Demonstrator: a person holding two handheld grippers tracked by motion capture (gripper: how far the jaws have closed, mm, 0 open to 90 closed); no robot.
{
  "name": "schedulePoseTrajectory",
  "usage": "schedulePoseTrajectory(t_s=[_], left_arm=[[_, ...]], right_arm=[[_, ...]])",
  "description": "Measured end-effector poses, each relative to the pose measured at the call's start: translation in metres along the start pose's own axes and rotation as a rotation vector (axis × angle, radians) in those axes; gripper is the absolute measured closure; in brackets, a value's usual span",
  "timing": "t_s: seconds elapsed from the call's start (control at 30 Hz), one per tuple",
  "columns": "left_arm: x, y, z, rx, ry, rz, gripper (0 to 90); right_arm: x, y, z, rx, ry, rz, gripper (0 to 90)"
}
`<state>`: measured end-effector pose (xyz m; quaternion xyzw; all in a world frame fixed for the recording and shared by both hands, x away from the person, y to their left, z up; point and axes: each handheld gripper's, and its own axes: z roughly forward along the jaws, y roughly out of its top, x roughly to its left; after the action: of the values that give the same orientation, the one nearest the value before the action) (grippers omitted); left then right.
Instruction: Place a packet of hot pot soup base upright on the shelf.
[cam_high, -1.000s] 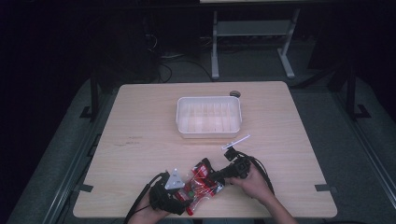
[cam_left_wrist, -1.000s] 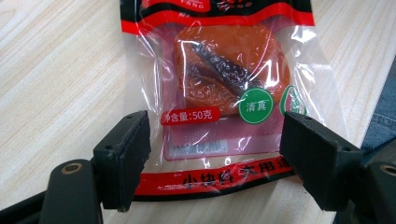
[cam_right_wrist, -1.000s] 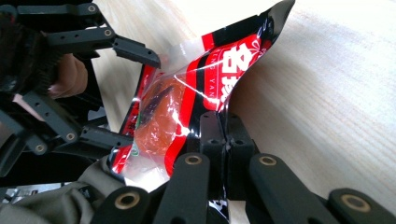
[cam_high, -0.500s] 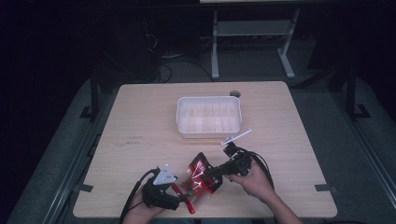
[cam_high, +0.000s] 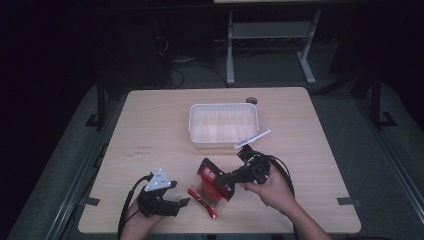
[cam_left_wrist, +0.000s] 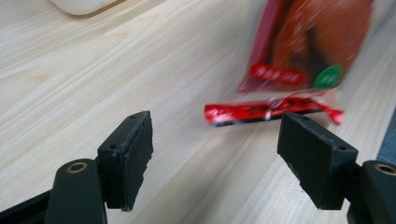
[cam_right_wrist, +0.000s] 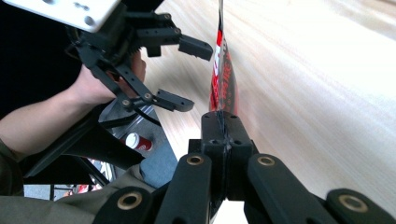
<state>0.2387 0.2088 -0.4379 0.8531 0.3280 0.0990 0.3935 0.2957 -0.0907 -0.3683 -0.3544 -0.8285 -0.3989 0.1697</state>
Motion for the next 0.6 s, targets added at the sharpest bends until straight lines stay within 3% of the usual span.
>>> schedulePoseTrajectory(t_s=[0.33,0.6], left_arm=[[0.004,-0.001,-0.001,0.004,0.015,-0.002,26.2],[0.008,-0.002,-0.002,0.001,0.025,-0.016,25.7]], right_arm=[[0.011,0.016,-0.023,-0.046,-0.026,-0.016,89.1],[0.007,0.030,-0.044,-0.081,-0.055,0.021,89.1]])
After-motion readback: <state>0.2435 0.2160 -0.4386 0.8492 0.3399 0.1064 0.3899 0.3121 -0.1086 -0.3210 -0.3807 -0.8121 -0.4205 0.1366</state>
